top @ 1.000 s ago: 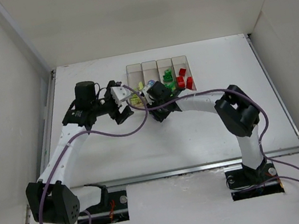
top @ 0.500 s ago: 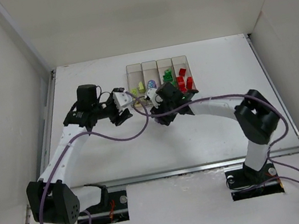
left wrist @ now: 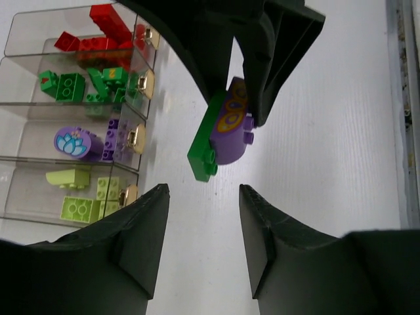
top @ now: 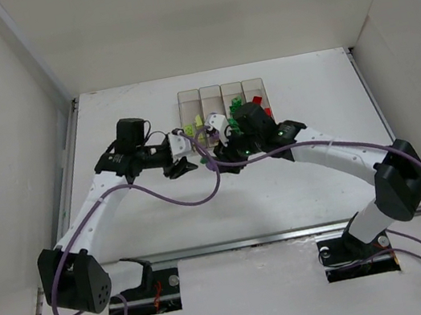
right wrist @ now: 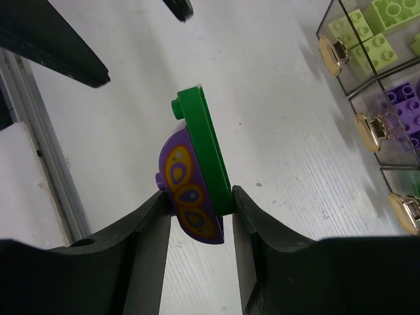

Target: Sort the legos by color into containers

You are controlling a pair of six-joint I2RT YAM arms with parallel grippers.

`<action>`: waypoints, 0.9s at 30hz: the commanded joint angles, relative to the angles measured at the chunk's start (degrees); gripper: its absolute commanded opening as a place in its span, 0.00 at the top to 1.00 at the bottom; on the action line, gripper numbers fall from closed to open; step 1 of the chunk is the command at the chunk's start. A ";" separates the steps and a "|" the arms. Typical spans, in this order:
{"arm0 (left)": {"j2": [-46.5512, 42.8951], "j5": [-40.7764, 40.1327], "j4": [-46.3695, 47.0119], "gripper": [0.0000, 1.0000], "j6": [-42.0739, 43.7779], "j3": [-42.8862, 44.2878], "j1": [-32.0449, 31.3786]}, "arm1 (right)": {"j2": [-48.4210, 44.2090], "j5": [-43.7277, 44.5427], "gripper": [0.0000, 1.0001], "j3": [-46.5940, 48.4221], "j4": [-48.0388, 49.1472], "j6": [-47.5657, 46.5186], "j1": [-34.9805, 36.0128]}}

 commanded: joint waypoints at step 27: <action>1.57 -2.33 4.37 1.00 -7.09 2.10 -3.69 | -5.43 -1.43 0.80 4.02 3.22 0.70 3.29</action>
